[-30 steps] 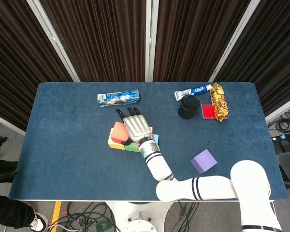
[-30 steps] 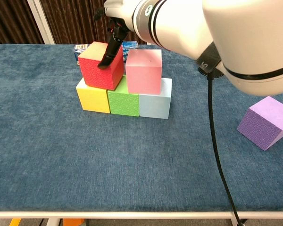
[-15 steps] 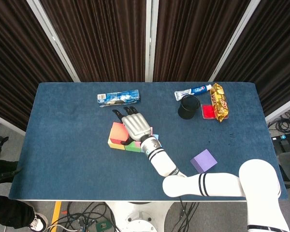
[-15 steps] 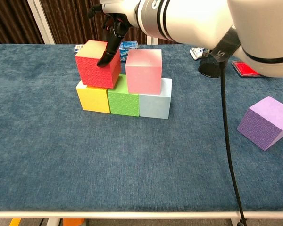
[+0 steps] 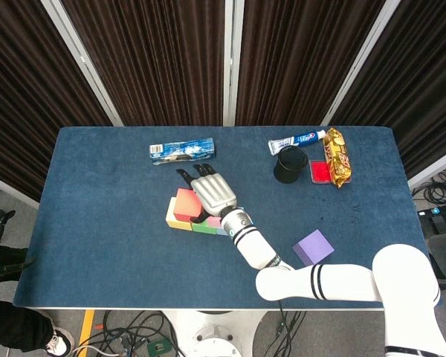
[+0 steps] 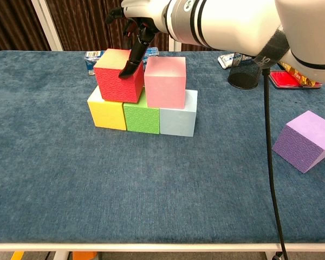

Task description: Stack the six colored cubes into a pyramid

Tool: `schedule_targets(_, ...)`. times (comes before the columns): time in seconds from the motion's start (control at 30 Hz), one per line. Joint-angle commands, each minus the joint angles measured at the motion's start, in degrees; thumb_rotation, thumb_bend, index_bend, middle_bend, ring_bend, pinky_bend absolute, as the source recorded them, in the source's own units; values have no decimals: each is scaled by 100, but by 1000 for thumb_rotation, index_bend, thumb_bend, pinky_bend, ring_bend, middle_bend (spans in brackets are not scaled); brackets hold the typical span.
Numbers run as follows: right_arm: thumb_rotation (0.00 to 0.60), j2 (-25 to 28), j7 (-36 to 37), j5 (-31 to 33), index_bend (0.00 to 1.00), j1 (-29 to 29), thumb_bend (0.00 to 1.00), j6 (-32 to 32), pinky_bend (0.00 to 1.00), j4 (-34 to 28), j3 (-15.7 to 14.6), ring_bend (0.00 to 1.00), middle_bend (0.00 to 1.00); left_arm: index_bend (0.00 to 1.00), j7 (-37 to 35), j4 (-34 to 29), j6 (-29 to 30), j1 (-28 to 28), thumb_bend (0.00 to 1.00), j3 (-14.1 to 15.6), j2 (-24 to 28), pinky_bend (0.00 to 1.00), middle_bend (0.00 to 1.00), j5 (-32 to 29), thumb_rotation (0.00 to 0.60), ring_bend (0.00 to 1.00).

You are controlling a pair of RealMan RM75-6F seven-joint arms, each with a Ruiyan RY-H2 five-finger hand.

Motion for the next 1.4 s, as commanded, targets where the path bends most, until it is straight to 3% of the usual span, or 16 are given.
schedule_targets(0.03, 600, 0, 10, 10, 0, 11, 88, 21, 0, -1, -7, 6, 424, 105, -23, 23, -28, -5, 0, 3, -9, 137, 114, -2, 600, 0)
schedule_targets(1.1, 600, -143, 109, 139, 0, 136, 88, -47, 0, 212, -97, 6, 421, 106, -154, 166, -105, -71, 0, 22, -11, 135, 110, 133, 600, 0)
schedule_targets(1.4, 600, -93, 140, 206, 0, 181, 44, -229, 0, 232, -139, 0, 227, 106, -189, 175, -121, -80, 0, 22, -1, 136, 110, 131, 600, 0)
